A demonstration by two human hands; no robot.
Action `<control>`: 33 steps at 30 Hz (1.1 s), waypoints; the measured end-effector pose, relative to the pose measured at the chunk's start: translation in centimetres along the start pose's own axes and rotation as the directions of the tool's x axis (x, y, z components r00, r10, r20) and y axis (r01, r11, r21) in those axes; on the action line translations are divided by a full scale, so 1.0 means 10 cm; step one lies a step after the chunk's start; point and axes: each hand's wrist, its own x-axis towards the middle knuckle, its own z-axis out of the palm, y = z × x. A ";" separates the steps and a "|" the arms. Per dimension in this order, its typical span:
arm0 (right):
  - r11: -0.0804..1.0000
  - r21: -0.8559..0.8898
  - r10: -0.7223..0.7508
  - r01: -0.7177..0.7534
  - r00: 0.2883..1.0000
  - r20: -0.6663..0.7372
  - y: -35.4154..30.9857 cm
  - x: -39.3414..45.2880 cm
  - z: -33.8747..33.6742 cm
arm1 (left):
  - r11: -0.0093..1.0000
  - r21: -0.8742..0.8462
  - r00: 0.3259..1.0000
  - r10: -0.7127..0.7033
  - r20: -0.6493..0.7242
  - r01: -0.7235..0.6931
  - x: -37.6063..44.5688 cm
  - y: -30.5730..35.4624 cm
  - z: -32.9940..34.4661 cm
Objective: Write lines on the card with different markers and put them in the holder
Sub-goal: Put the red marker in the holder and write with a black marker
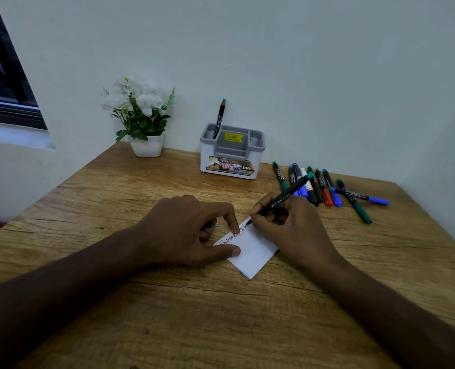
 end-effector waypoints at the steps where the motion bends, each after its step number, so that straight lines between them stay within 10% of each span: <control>1: 1.000 -0.005 0.005 -0.005 1.000 -0.001 0.01 0.00 0.00 | 1.000 -0.002 1.000 -0.001 -0.003 0.001 0.00 0.00 0.00; 33: 1.000 -0.003 0.013 -0.013 0.998 -0.060 0.10 0.05 0.00 | 1.000 -0.015 1.000 -0.003 0.013 0.003 0.00 0.00 -0.01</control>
